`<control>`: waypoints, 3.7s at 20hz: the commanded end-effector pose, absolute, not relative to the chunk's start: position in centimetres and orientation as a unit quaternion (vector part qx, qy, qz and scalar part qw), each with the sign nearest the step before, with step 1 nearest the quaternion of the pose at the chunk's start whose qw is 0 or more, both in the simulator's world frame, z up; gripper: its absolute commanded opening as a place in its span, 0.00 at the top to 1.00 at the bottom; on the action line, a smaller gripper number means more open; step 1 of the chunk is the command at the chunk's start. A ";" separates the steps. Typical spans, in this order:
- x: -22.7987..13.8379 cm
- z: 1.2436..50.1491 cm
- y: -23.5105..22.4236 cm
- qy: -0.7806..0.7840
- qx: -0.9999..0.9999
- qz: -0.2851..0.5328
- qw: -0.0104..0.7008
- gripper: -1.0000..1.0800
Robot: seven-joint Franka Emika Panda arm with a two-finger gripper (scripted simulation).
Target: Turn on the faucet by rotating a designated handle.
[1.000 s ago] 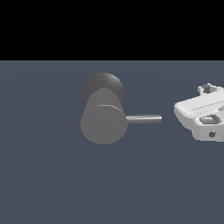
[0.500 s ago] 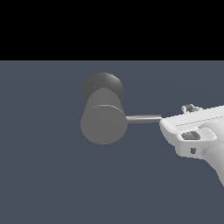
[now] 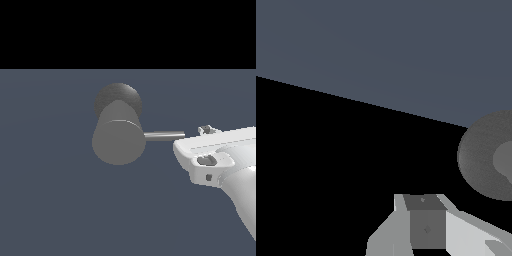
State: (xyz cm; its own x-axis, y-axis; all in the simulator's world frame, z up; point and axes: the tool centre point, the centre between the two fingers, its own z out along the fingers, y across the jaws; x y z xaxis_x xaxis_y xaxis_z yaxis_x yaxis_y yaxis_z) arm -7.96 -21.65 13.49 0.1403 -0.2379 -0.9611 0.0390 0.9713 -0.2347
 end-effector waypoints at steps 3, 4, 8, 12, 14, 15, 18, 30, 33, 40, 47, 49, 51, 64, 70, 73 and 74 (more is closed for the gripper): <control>-8.1 12.8 -20.6 0.653 -0.070 -0.078 0.750 1.00; -8.1 12.5 -20.3 0.656 -0.069 -0.075 0.748 1.00; -8.5 10.8 -19.2 0.671 -0.063 -0.060 0.736 1.00; -9.0 8.9 -17.6 0.688 -0.055 -0.040 0.723 1.00; -9.2 8.2 -17.0 0.694 -0.053 -0.032 0.717 1.00; -9.3 8.0 -16.7 0.696 -0.052 -0.029 0.715 1.00; -9.2 7.7 -16.2 0.700 -0.046 -0.023 0.712 1.00; -8.8 7.8 -13.4 0.706 -0.029 0.019 0.707 1.00; -8.9 7.7 -13.3 0.707 -0.029 0.022 0.707 1.00; -8.9 9.2 -13.5 0.706 -0.029 0.021 0.707 1.00; -8.9 11.8 -13.7 0.706 -0.029 0.021 0.707 1.00; -8.9 12.5 -13.7 0.706 -0.029 0.021 0.707 1.00; -8.9 13.3 -13.8 0.706 -0.029 0.021 0.707 1.00; -8.9 14.9 -13.3 0.715 -0.027 0.022 0.699 1.00; -9.0 17.2 -12.7 0.711 -0.028 0.022 0.702 1.00; -9.0 18.3 -12.4 0.710 -0.029 0.022 0.704 1.00; -9.0 18.7 -12.3 0.709 -0.029 0.022 0.704 1.00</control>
